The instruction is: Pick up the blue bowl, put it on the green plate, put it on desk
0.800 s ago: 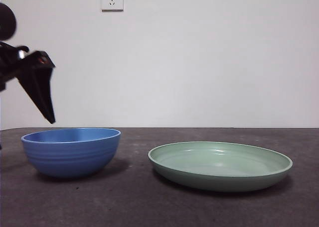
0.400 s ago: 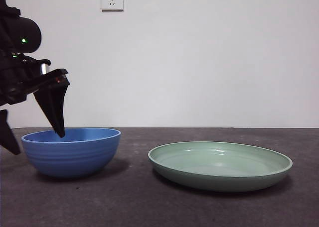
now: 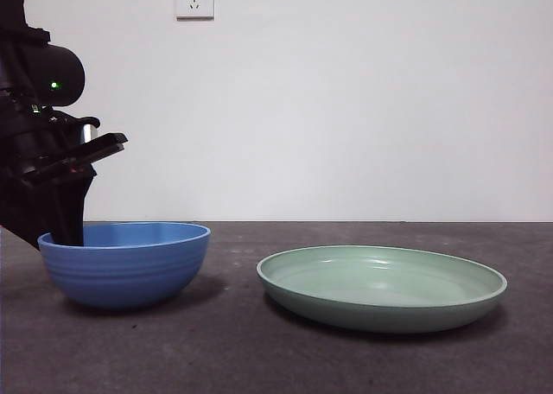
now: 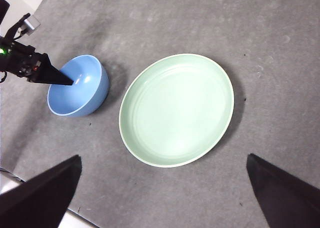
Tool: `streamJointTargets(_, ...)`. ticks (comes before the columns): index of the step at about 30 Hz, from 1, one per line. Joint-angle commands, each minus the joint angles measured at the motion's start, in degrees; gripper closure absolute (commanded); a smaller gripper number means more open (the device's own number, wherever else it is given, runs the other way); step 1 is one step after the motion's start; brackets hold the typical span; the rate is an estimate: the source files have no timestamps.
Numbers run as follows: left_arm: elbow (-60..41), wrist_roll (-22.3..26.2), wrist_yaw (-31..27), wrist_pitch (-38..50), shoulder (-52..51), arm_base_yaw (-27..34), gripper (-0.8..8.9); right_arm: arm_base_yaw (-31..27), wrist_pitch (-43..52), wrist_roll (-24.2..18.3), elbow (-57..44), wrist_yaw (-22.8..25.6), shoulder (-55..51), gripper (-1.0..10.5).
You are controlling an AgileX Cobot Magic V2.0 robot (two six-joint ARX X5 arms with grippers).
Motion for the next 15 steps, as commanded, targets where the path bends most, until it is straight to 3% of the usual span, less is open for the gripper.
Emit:
streamJointTargets(1, 2.2, 0.2, -0.4, -0.1, 1.1, -0.3, 7.99, 0.1, 0.4, -0.7, 0.9, -0.2, 0.2, 4.1)
streamJointTargets(8, 9.8, -0.2, -1.1, -4.9, 1.1, -2.0, 7.99, 0.1, 0.3, -0.7, 0.9, 0.0, 0.2, 4.1)
streamJointTargets(15, 20.1, -0.9, -6.8, -10.7, 1.2, -10.4, 7.99, 0.1, 0.4, -0.7, 0.9, 1.4, 0.1, 4.1)
